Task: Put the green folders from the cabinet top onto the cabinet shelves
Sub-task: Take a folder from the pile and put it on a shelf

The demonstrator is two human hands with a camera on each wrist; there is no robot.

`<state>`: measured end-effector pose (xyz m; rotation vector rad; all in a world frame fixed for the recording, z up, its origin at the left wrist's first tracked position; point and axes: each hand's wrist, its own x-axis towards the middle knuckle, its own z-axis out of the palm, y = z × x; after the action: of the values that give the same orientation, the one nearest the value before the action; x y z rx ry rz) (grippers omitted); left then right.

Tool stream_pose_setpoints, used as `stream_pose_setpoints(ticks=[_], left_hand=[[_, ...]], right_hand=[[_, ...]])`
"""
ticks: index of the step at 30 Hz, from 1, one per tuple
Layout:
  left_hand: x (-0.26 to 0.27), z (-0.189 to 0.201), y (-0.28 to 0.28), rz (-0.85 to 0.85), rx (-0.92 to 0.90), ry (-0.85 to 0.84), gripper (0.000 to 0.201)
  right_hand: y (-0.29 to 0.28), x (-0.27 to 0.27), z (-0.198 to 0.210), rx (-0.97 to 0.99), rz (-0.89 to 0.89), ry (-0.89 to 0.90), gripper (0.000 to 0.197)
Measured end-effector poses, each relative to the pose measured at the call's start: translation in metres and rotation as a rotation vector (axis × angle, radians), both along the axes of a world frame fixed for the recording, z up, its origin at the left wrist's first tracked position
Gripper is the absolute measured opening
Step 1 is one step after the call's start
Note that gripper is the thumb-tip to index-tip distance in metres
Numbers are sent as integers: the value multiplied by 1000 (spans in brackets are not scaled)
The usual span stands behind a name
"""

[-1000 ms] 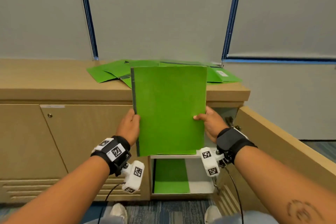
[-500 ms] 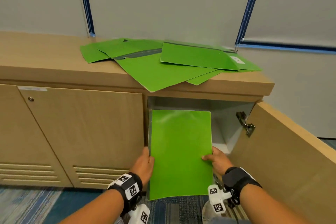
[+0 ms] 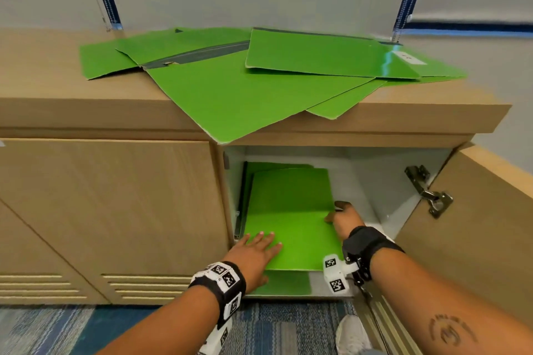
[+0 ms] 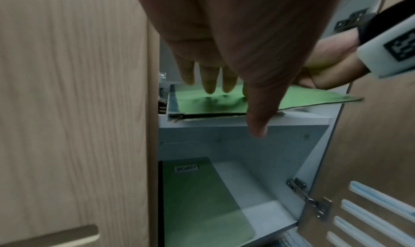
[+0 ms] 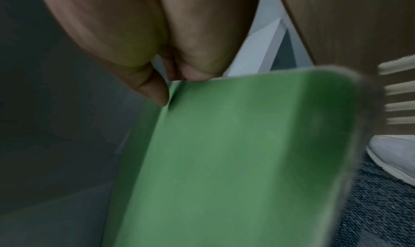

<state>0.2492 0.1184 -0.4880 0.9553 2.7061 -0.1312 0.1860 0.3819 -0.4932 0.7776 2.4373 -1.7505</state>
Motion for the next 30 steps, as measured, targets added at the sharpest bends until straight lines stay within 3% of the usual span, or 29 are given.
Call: stream_pose_setpoints(ticks=[3, 5, 9, 17, 21, 30], left_hand=[[-17, -7, 4, 4, -2, -26, 67], [-27, -11, 7, 12, 5, -29, 62], [-49, -19, 10, 31, 23, 14, 62], [-73, -21, 10, 115, 17, 55, 69], [-73, -31, 11, 172, 82, 32, 59], [-59, -19, 6, 174, 227, 59, 63]], right_hand=[[-5, -15, -2, 107, 71, 0, 45], [-7, -18, -4, 172, 151, -14, 45], [-9, -25, -18, 391, 326, -56, 94], [-29, -25, -20, 798, 737, -175, 129], [-31, -28, -17, 889, 792, -186, 123], [-36, -21, -2, 951, 784, -189, 115]])
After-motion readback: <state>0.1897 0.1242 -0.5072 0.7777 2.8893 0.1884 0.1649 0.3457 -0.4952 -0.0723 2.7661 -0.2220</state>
